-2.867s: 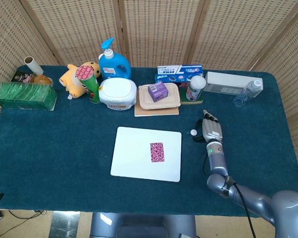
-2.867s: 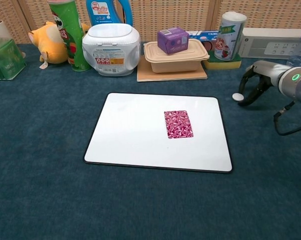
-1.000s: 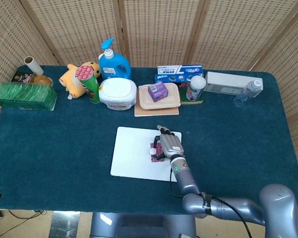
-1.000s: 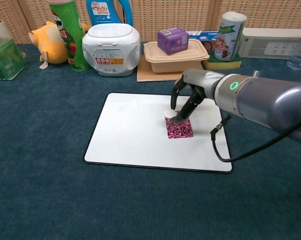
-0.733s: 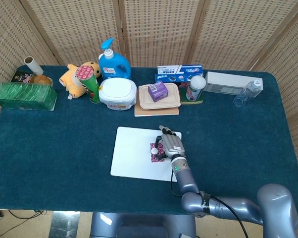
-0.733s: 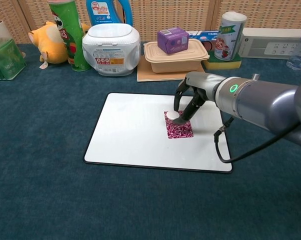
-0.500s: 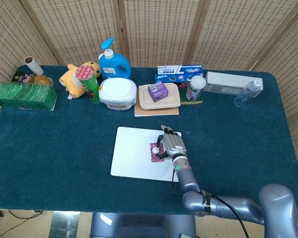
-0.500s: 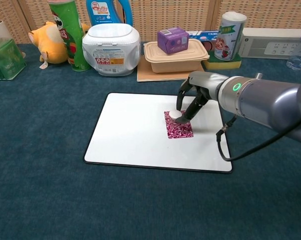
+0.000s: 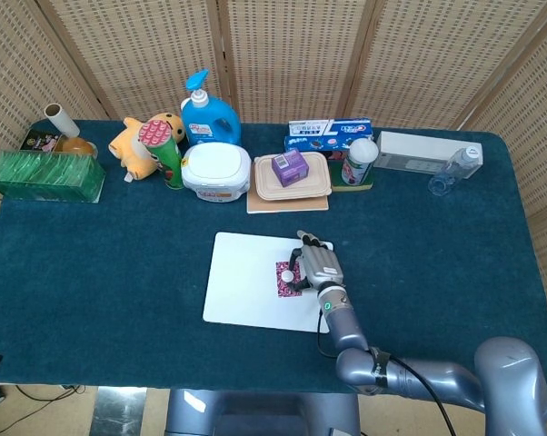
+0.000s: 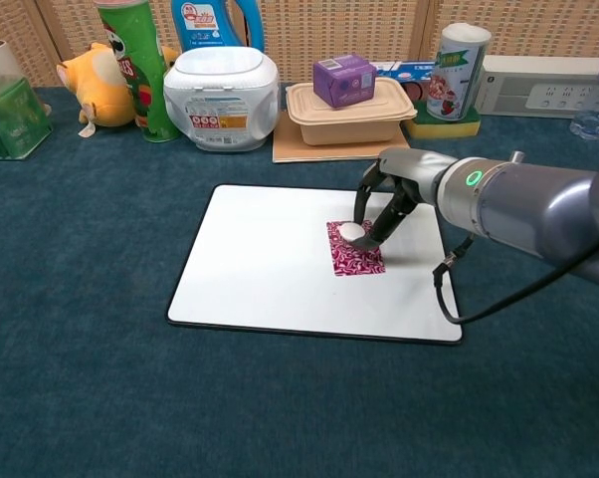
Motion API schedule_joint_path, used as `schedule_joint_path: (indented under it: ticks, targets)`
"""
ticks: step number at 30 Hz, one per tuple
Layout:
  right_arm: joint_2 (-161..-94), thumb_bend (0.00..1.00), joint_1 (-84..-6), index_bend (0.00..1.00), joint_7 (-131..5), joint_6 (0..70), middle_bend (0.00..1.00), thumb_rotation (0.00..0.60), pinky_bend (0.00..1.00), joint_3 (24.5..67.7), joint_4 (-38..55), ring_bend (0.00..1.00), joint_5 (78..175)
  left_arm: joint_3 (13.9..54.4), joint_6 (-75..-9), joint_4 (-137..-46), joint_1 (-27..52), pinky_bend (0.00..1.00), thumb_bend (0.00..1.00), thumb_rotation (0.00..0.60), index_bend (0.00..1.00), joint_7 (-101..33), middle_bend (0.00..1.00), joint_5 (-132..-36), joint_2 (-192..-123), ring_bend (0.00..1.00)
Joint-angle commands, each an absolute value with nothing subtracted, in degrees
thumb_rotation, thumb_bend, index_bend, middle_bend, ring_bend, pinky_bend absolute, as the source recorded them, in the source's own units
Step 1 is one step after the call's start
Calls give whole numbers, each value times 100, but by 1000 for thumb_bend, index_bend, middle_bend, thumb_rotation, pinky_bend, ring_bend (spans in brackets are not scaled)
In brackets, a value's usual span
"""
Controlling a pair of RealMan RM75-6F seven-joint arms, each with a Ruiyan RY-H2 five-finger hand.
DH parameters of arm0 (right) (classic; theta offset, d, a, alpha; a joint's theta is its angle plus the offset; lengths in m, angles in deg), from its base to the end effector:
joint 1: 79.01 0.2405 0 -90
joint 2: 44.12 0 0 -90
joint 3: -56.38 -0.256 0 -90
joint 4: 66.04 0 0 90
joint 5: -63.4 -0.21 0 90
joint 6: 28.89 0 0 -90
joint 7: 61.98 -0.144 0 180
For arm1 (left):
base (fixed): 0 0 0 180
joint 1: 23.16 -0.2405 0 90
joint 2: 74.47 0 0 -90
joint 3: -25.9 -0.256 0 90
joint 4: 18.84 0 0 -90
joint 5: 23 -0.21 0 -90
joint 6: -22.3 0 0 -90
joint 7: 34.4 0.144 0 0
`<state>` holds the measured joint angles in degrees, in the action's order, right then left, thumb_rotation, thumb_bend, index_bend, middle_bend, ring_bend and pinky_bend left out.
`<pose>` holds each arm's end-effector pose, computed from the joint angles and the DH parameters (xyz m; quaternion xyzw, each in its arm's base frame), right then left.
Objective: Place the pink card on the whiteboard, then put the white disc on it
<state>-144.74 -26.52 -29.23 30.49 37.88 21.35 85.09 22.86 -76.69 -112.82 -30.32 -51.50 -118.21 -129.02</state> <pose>-0.0975 -0.3431 -0.0749 0.6284 -0.5928 0.3036 0.4019 -0.3137 0.0932 0.2164 -0.5456 -0.4248 -0.4457 0.5686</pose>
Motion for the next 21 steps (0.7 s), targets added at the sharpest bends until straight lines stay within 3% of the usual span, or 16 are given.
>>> schedule_joint_path:
  ticks: [1, 7, 15, 21]
  targets:
    - [-14473, 338, -2656, 535, -2941, 3034, 55, 600, 115, 3792, 2140, 0, 8505, 2281, -7653, -11284, -3021, 0, 127, 600, 0, -5135, 0, -11833, -12898, 0]
    - [-14445, 338, -2639, 498, -2944, 2935, 38, 600, 115, 3776, 2230, 0, 8286, 2287, -7644, -11295, -3017, 0, 126, 600, 0, -5136, 0, -11813, -12890, 0]
    - [-14336, 314, -2640, 300, -3047, 2771, 3, 600, 112, 3798, 2318, 0, 8245, 2292, -7686, -11254, -3036, 0, 126, 600, 0, -5211, 0, -11804, -12882, 0]
    - [-14162, 314, -2658, 293, -3145, 2750, 2, 600, 111, 3804, 2499, 0, 8357, 2295, -7707, -11242, -3045, 0, 127, 600, 0, -5241, 0, -11803, -12883, 0]
